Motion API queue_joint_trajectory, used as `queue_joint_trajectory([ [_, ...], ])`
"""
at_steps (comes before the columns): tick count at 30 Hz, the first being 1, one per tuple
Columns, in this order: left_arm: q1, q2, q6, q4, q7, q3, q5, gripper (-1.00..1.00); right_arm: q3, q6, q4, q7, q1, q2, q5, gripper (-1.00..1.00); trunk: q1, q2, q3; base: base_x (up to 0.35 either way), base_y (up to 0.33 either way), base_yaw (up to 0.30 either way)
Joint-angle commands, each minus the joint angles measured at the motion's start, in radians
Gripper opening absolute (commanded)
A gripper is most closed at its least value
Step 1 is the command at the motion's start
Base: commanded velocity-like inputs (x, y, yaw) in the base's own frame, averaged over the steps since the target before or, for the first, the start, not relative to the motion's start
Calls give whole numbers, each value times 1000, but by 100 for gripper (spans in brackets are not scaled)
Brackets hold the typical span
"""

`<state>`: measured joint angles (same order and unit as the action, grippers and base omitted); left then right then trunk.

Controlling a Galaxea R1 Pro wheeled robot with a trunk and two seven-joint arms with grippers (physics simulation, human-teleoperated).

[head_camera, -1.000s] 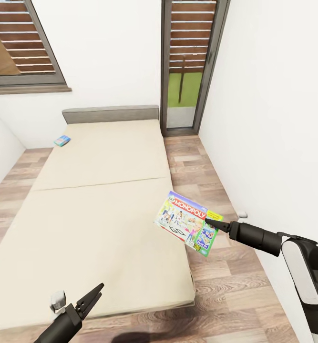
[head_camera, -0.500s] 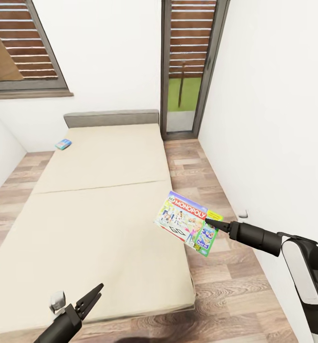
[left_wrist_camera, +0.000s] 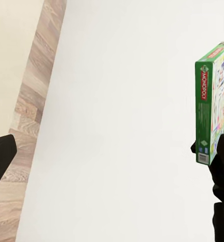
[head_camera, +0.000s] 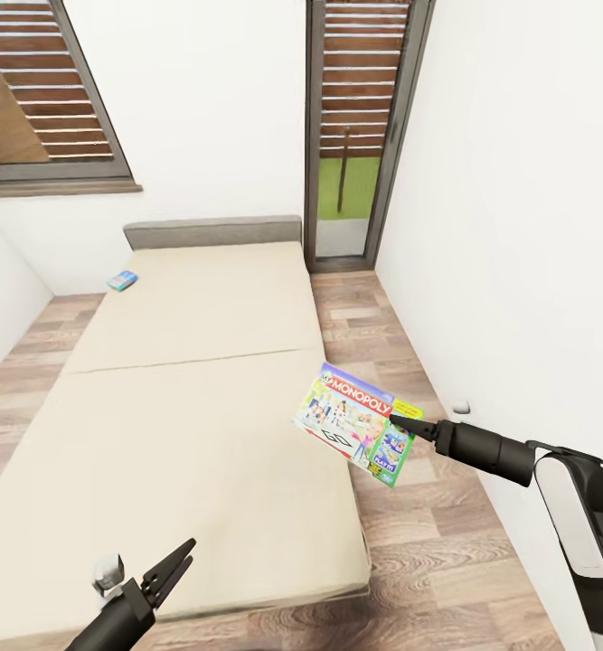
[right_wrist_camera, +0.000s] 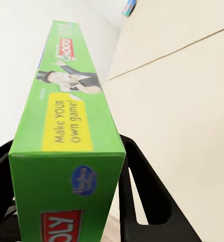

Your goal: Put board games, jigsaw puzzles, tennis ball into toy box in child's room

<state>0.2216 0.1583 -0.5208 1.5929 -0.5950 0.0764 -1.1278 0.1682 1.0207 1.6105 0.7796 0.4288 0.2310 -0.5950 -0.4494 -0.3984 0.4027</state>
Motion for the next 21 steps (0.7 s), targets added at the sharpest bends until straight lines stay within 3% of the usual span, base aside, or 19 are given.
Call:
queue_joint_trajectory([
  [1,0,0,-8,0,0,1,-8,100,1,4,0,6,1,0,3,-100,-1,-2,0,0,0,0],
  [21,-1,1,-36,-1,0,6,-6,100,2,4,0,6,1,1,3,-100,-1,-2,-32,0,0,0],
])
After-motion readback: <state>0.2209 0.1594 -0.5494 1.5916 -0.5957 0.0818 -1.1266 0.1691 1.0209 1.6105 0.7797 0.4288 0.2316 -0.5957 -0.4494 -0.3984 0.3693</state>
